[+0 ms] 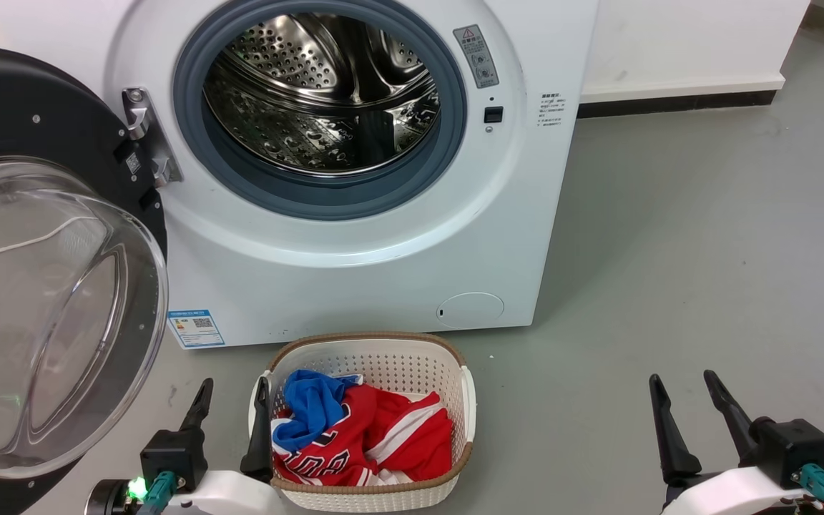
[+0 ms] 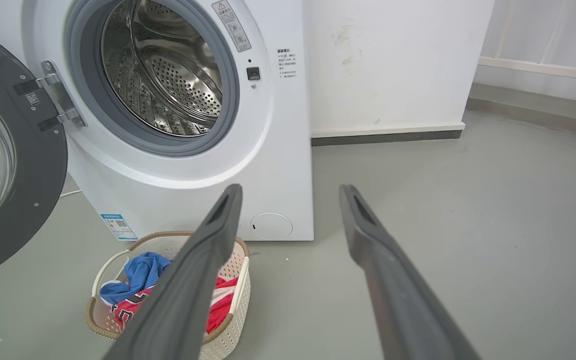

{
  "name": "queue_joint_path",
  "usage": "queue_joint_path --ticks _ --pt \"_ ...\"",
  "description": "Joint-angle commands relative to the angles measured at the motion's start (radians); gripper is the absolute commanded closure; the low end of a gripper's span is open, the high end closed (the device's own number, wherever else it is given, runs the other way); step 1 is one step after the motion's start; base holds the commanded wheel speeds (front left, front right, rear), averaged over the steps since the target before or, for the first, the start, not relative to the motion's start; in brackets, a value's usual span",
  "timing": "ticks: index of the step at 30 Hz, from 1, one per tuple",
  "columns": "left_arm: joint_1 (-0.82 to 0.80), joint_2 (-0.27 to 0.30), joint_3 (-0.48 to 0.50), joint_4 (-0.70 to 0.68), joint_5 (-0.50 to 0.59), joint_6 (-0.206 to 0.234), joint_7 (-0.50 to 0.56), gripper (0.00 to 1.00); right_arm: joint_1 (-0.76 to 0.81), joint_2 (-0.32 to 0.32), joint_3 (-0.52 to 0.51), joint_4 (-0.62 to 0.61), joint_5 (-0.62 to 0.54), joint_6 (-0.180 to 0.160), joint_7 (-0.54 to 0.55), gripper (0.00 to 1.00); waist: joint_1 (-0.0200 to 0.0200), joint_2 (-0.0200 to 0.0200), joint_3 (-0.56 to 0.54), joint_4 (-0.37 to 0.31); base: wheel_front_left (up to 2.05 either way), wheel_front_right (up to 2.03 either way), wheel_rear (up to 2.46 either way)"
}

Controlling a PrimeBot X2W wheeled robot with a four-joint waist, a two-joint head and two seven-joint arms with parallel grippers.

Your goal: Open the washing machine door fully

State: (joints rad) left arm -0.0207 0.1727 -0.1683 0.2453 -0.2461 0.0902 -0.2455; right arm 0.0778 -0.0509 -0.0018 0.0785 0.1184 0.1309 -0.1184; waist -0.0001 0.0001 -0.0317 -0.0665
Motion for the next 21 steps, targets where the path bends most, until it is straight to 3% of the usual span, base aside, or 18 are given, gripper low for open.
queue_joint_path --ticks 1,18,19,21 --pt "0.008 0.002 -0.001 -0.001 -0.002 0.005 -0.001 0.00 0.004 0.001 0.003 0.003 -0.006 0.000 -0.006 0.00 0.0001 -0.0001 0.000 0.002 0.00 0.00 0.00" --pt "0.016 0.008 -0.007 -0.012 -0.020 0.016 0.004 0.00 0.001 0.001 0.010 0.006 -0.006 0.000 -0.015 0.00 0.0001 -0.0001 0.002 0.005 0.00 0.00 0.00" --pt "0.009 0.004 -0.009 -0.011 -0.020 0.010 0.005 1.00 0.003 0.000 0.011 0.006 -0.005 0.000 -0.011 1.00 0.0001 -0.0001 0.002 0.005 0.00 0.00 0.00" --pt "0.021 0.001 -0.014 0.009 -0.022 0.009 0.006 1.00 0.012 0.000 0.012 0.027 -0.005 0.000 -0.008 1.00 0.0001 -0.0001 0.002 0.005 0.00 0.00 0.00"
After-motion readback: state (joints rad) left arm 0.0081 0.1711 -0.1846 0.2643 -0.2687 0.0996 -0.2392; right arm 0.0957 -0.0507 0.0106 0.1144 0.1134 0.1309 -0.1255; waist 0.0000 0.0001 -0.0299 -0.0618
